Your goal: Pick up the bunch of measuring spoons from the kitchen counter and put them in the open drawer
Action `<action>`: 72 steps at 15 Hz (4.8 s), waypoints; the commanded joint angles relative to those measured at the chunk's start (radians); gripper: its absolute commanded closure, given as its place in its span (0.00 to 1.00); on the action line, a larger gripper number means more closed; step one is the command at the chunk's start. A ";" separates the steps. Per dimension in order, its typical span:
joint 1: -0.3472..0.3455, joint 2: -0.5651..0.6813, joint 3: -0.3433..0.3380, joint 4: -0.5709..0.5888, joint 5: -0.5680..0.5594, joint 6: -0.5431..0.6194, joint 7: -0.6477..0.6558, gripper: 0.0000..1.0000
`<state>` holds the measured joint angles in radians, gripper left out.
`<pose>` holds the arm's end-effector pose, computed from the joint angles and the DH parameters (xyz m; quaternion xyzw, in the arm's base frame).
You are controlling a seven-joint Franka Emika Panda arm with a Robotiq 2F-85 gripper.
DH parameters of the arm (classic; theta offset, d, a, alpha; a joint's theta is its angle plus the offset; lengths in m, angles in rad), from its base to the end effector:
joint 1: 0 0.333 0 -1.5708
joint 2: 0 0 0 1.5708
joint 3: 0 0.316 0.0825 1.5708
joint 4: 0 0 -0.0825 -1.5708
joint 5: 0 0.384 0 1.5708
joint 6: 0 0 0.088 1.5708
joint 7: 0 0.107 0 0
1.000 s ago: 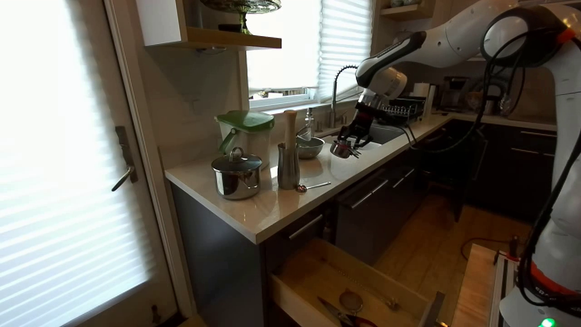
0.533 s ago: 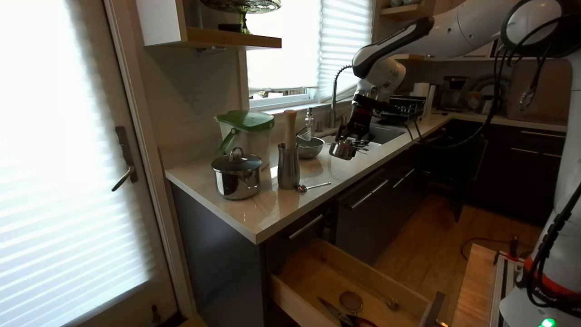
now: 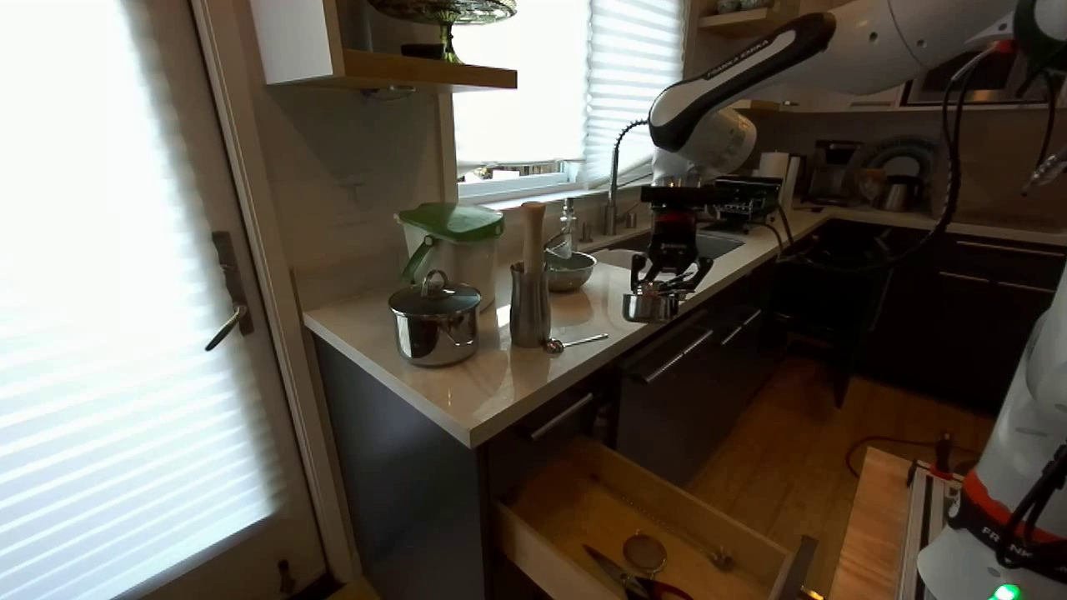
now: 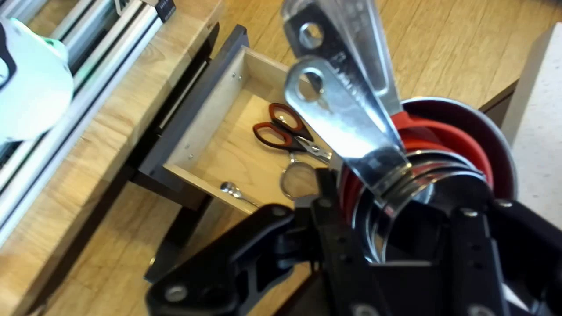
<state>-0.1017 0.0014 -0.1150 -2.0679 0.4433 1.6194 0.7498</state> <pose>0.4949 -0.0639 0.4118 -0.8145 0.4945 0.2656 0.1468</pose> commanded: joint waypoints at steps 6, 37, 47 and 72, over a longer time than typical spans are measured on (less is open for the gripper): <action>-0.034 -0.264 0.027 -0.302 -0.098 0.000 0.287 0.83; 0.200 0.054 0.251 -0.430 -0.054 0.621 0.770 0.83; 0.251 0.140 0.262 -0.446 -0.107 0.840 0.808 0.96; 0.307 0.548 0.225 -0.453 0.270 1.453 0.092 0.96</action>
<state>0.1738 0.4871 0.1544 -2.5606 0.7522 3.0185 0.8436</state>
